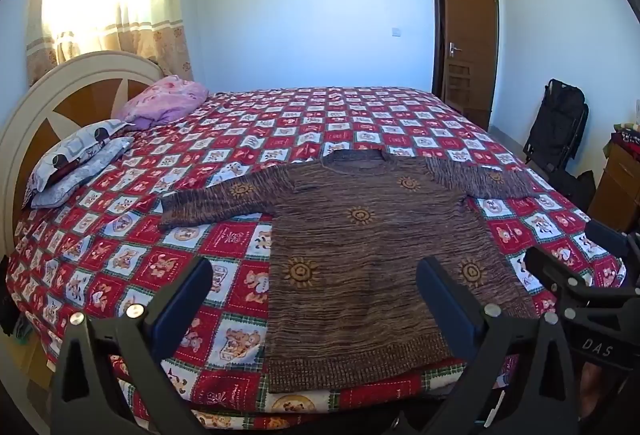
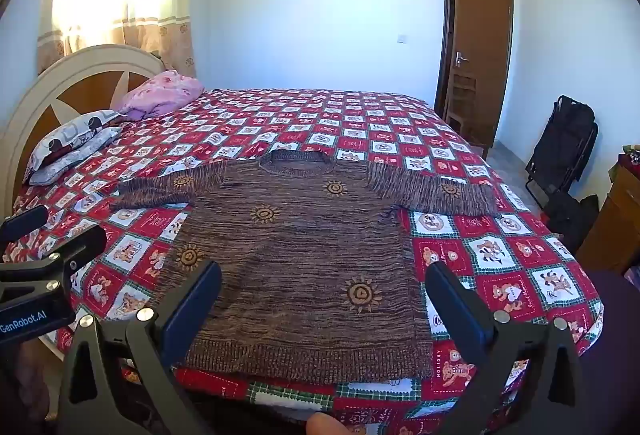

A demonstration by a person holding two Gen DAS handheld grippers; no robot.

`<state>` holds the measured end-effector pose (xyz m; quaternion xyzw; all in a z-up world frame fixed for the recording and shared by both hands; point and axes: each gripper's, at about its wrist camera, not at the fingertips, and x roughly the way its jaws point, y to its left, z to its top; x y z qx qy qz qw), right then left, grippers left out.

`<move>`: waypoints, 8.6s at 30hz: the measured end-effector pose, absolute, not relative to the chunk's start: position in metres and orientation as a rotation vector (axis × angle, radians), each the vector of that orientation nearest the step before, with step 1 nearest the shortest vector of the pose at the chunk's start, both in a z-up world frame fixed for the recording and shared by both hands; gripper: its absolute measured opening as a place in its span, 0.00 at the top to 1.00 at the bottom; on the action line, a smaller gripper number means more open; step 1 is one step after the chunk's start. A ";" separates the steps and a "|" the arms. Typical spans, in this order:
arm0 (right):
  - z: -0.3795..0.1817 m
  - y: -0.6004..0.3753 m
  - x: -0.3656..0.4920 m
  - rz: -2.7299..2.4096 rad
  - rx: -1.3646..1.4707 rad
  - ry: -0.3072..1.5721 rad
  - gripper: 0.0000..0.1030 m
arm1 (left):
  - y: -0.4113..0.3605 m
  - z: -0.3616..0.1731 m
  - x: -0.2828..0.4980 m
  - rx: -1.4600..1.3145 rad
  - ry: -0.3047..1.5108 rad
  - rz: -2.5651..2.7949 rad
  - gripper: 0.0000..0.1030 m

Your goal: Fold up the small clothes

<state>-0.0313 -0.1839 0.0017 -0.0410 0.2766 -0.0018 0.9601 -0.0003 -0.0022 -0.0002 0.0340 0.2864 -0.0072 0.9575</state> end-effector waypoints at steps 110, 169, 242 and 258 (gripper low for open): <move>-0.077 -0.266 0.064 0.035 0.090 0.719 0.01 | 0.030 -0.055 0.070 0.069 0.680 -0.021 0.00; -0.080 -0.270 0.347 0.079 -0.164 0.739 0.89 | 0.010 -0.131 0.288 0.063 0.844 -0.048 0.00; -0.146 -0.411 0.283 0.081 0.291 0.712 0.30 | -0.080 -0.142 0.366 -0.081 0.911 -0.084 0.45; -0.131 -0.317 0.323 0.246 -0.026 0.825 0.28 | -0.102 -0.148 0.341 0.117 0.899 -0.074 0.25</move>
